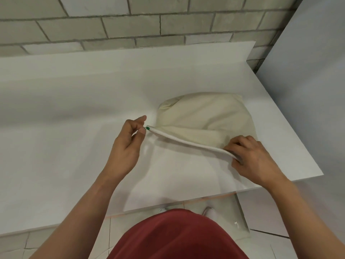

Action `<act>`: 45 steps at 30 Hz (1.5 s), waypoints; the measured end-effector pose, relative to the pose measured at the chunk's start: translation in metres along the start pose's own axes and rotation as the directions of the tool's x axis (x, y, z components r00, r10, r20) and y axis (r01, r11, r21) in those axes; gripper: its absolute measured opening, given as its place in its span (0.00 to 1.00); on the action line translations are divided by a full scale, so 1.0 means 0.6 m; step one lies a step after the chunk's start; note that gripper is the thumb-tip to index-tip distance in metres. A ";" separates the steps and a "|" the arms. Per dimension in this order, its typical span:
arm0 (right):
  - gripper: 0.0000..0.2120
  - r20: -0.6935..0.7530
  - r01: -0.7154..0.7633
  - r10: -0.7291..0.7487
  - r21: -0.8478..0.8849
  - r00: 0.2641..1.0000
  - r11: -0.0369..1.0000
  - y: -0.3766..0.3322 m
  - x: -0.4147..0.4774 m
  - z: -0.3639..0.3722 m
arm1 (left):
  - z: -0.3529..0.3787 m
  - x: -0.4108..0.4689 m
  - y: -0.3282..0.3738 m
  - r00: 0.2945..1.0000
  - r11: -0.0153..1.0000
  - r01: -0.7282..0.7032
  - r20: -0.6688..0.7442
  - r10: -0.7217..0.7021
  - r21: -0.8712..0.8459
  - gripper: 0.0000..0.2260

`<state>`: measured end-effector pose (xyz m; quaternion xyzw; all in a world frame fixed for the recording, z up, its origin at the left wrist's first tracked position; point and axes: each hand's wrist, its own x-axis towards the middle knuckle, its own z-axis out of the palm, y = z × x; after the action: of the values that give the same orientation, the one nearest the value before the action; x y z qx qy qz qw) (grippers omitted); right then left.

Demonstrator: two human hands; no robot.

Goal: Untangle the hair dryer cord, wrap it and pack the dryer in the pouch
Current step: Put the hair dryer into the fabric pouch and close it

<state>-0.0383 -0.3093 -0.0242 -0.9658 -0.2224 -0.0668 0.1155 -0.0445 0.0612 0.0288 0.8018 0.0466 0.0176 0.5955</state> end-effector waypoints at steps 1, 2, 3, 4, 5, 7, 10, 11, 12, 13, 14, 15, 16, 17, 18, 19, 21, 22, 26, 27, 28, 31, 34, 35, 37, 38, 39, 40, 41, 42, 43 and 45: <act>0.22 0.012 -0.052 0.052 -0.011 0.999 0.999 0.011 -0.013 -0.002 | 0.001 0.002 -0.006 0.999 0.998 0.016 0.033 -0.014 -0.061 0.05; 0.21 0.013 -0.096 0.096 -0.011 0.995 0.995 0.022 -0.024 -0.006 | 0.002 0.004 -0.012 0.998 0.995 0.022 0.055 -0.017 -0.095 0.05; 0.19 0.008 -0.122 0.122 0.008 0.993 0.993 0.032 -0.033 -0.011 | 0.004 0.007 -0.018 0.998 0.994 0.023 0.062 -0.016 -0.110 0.06; 0.15 -0.012 -0.127 0.127 0.043 0.992 0.991 0.039 -0.042 -0.018 | 0.006 0.011 -0.021 0.998 0.992 0.022 0.059 -0.015 -0.121 0.06; 0.12 -0.042 -0.123 0.127 0.096 0.991 0.988 0.045 -0.049 -0.026 | 0.009 0.015 -0.023 0.999 0.991 0.020 0.052 -0.014 -0.130 0.06; 0.09 -0.073 -0.177 0.199 0.236 0.977 0.955 0.051 -0.057 -0.048 | 0.016 0.023 -0.026 0.999 0.990 0.005 0.036 0.001 -0.140 0.05; 0.11 -0.025 -0.359 0.420 0.473 0.907 0.805 0.052 -0.061 -0.081 | 0.030 0.039 -0.030 1.000 0.990 -0.004 -0.021 0.001 -0.141 0.03; 0.11 -0.015 -0.374 0.452 0.536 0.892 0.757 0.052 -0.060 -0.087 | 0.035 0.044 -0.031 0.999 0.990 0.016 -0.043 -0.022 -0.143 0.03; 0.10 -0.021 -0.378 0.476 0.578 0.879 0.723 0.053 -0.055 -0.090 | 0.041 0.050 -0.031 0.996 0.987 0.046 -0.066 -0.057 -0.152 0.02; 0.10 -0.033 -0.378 0.502 0.614 0.864 0.693 0.053 -0.048 -0.091 | 0.047 0.056 -0.032 0.991 0.982 0.083 -0.090 -0.099 -0.169 0.02; 0.09 -0.043 -0.378 0.534 0.658 0.844 0.651 0.053 -0.039 -0.090 | 0.052 0.063 -0.033 0.983 0.975 0.122 -0.113 -0.144 -0.186 0.03; 0.08 -0.050 -0.374 0.571 0.709 0.820 0.598 0.053 -0.030 -0.087 | 0.058 0.069 -0.035 0.973 0.969 0.159 -0.135 -0.186 -0.191 0.04; 0.07 -0.054 -0.368 0.610 0.754 0.791 0.544 0.053 -0.020 -0.082 | 0.063 0.076 -0.038 0.964 0.965 0.190 -0.153 -0.219 -0.183 0.05; 0.08 -0.053 -0.366 0.647 0.789 0.760 0.493 0.053 -0.010 -0.077 | 0.069 0.083 -0.040 0.956 0.964 0.212 -0.168 -0.239 -0.162 0.05; 0.11 -0.047 -0.365 0.680 0.816 0.732 0.449 0.053 0.001 -0.071 | 0.074 0.087 -0.040 0.952 0.964 0.227 -0.178 -0.250 -0.139 0.04; 0.13 -0.044 -0.358 0.702 0.837 0.711 0.415 0.052 0.012 -0.064 | 0.078 0.092 -0.040 0.950 0.964 0.235 -0.180 -0.256 -0.128 0.03; 0.20 -0.056 -0.355 0.745 0.854 0.665 0.381 0.057 0.031 -0.047 | 0.085 0.098 -0.035 0.947 0.955 0.258 -0.158 -0.279 -0.143 0.02; 0.23 -0.068 -0.372 0.771 0.847 0.634 0.381 0.062 0.039 -0.037 | 0.087 0.099 -0.033 0.948 0.950 0.275 -0.123 -0.294 -0.151 0.04; 0.38 -0.047 -0.584 0.814 0.672 0.579 0.455 0.087 0.069 0.006 | 0.094 0.099 -0.040 0.958 0.949 0.259 0.076 -0.276 0.178 0.24; 0.41 -0.023 -0.627 0.811 0.620 0.585 0.471 0.091 0.072 0.015 | 0.098 0.101 -0.045 0.960 0.940 0.224 0.108 -0.258 0.255 0.28; 0.43 -0.010 -0.648 0.806 0.588 0.592 0.483 0.091 0.073 0.019 | 0.104 0.104 -0.049 0.962 0.936 0.197 0.126 -0.242 0.291 0.31; 0.36 -0.036 -0.571 0.733 0.601 0.680 0.559 0.085 0.068 0.022 | 0.121 0.120 -0.051 0.959 0.903 0.146 0.165 -0.229 0.404 0.33; 0.29 0.046 -0.470 0.553 0.589 0.832 0.657 0.086 0.061 0.019 | 0.135 0.131 -0.050 0.960 0.856 0.083 0.188 -0.205 0.510 0.30; 0.29 0.110 -0.464 0.501 0.583 0.858 0.667 0.088 0.058 0.017 | 0.138 0.133 -0.050 0.960 0.845 0.066 0.196 -0.198 0.530 0.28; 0.33 0.206 -0.462 0.425 0.560 0.882 0.687 0.100 0.050 0.013 | 0.143 0.139 -0.048 0.959 0.830 0.049 0.207 -0.195 0.556 0.26; 0.34 0.227 -0.457 0.402 0.544 0.887 0.704 0.107 0.046 0.011 | 0.146 0.142 -0.047 0.960 0.828 0.046 0.205 -0.191 0.558 0.25; 0.34 0.231 -0.452 0.391 0.529 0.891 0.718 0.113 0.044 0.009 | 0.149 0.147 -0.045 0.962 0.831 0.048 0.199 -0.188 0.554 0.24; 0.32 0.222 -0.445 0.388 0.517 0.895 0.731 0.119 0.045 0.007 | 0.152 0.151 -0.043 0.964 0.835 0.049 0.192 -0.183 0.548 0.23; 0.30 0.198 -0.437 0.392 0.502 0.898 0.746 0.123 0.049 0.007 | 0.156 0.155 -0.041 0.967 0.840 0.046 0.186 -0.172 0.541 0.22; 0.28 0.166 -0.434 0.407 0.482 0.898 0.761 0.129 0.055 0.007 | 0.162 0.160 -0.038 0.971 0.844 0.040 0.178 -0.158 0.534 0.21; 0.26 0.127 -0.437 0.429 0.459 0.894 0.773 0.135 0.065 0.007 | 0.169 0.166 -0.035 0.975 0.850 0.036 0.169 -0.146 0.526 0.20; 0.23 0.058 -0.456 0.480 0.427 0.876 0.781 0.151 0.088 0.009 | 0.184 0.184 -0.031 0.979 0.858 0.034 0.157 -0.132 0.512 0.19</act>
<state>0.0499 -0.3654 -0.0374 -0.9389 0.0182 -0.0119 0.3435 0.0738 -0.0281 -0.0238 0.9253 0.0282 -0.0963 0.3658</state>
